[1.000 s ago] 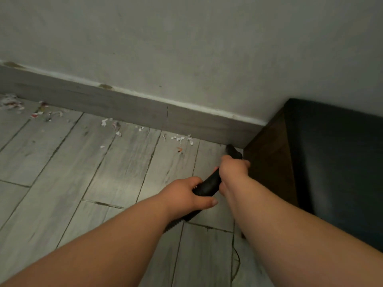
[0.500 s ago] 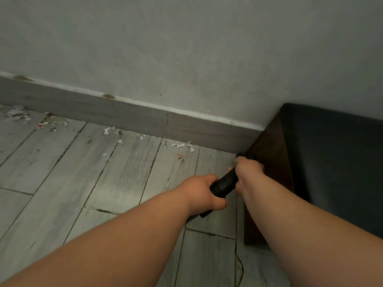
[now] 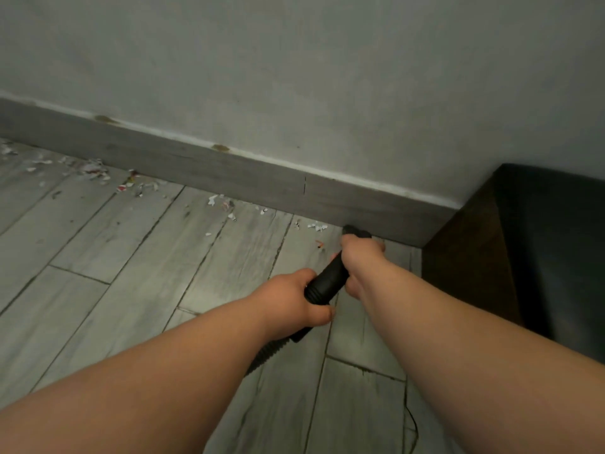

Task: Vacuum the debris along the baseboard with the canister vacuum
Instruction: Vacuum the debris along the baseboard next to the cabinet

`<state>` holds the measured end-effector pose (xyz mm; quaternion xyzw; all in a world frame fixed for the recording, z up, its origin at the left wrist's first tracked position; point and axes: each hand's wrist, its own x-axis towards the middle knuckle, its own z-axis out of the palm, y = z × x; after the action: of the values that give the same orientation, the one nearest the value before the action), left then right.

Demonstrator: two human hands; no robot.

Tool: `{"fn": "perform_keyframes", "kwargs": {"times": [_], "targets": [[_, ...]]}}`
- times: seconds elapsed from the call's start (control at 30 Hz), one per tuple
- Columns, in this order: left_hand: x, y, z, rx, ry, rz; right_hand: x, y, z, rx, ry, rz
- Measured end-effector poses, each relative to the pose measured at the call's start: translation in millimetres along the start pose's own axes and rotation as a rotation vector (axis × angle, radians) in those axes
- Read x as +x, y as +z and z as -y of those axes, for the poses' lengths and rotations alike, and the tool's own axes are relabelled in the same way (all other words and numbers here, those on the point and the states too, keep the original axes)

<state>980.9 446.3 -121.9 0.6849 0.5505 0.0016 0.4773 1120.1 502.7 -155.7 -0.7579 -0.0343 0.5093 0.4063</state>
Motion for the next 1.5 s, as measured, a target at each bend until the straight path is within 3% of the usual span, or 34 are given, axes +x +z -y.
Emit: {"fn": "perform_keyframes", "kwargs": {"times": [0.37, 0.7, 0.9, 1.13, 1.5], "targets": [[-25.0, -25.1, 25.4, 0.01, -0.109, -0.124, -25.5, 52.9, -7.0, -0.05, -0.008, 0.214], [-14.5, 3.8, -4.3, -0.059, -0.015, -0.013, -1.7, 2.0, -3.2, -0.064, -0.065, 0.039], [-16.3, 17.8, -11.8, -0.013, 0.012, 0.048, 9.2, -19.3, -11.6, -0.08, -0.007, 0.001], [-27.0, -8.5, 18.9, -0.069, 0.004, 0.054, -9.8, 18.0, -22.4, -0.141, -0.042, -0.042], [-56.0, -50.9, 73.0, -0.014, -0.09, -0.066, -62.0, 88.8, -34.5, -0.099, 0.037, 0.1]]}}
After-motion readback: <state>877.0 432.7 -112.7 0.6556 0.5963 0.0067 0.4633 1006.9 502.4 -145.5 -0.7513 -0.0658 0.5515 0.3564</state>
